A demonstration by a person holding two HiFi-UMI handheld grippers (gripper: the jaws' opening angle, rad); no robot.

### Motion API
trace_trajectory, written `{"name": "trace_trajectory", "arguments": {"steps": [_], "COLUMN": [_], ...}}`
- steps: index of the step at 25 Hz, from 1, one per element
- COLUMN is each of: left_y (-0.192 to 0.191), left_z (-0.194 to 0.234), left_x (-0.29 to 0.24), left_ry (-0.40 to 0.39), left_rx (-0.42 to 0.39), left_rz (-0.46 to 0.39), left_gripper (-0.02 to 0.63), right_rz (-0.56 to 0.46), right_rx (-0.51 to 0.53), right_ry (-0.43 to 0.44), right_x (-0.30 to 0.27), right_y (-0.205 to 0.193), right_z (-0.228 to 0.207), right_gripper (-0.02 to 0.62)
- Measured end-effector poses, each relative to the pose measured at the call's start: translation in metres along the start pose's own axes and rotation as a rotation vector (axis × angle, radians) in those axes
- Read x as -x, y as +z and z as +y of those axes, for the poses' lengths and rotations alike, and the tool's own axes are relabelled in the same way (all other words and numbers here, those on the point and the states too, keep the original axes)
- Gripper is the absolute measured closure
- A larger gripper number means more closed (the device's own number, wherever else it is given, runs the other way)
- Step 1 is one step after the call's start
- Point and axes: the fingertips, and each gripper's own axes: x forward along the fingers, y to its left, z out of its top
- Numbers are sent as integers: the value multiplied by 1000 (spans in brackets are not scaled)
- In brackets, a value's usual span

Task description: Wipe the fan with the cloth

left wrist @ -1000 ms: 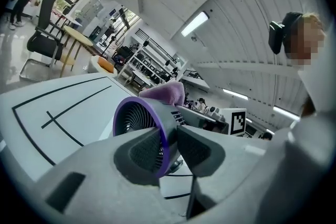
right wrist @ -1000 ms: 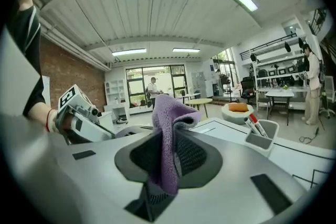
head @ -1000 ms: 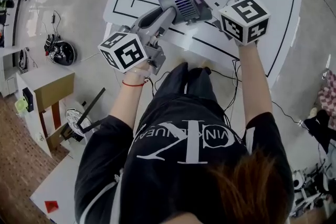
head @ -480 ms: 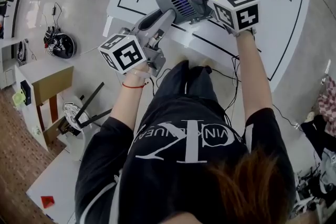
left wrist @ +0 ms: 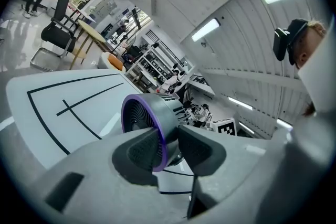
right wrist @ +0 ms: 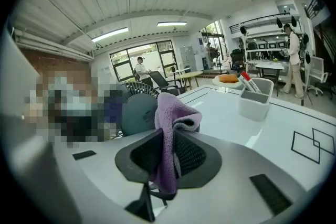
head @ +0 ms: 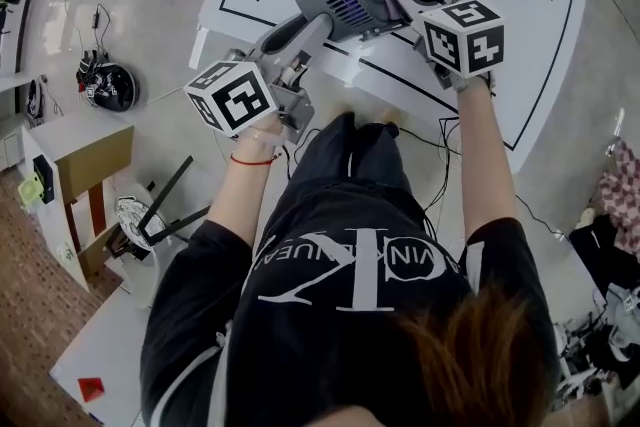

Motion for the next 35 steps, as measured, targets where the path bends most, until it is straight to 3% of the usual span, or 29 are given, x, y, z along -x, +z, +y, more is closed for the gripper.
{"name": "trace_trajectory", "arguments": {"steps": [13,22,35], "left_y": [1,2,6], "left_z": [-2,-4,-12], "left_x": [-1,-1,-40], "left_ry": [-9,-9,0], "left_rx": [-18,-45,-67], "left_rz": [23,47,80], "left_gripper": [477,479,479], "right_rz": [-69,-107,-172], "right_rx": [-70,-21,-16], "right_ry": [2,11,46], "right_x": [36,48,52], "right_y": [1,22,61], "right_z": [34,57,32], "right_gripper": [529,529,529]}}
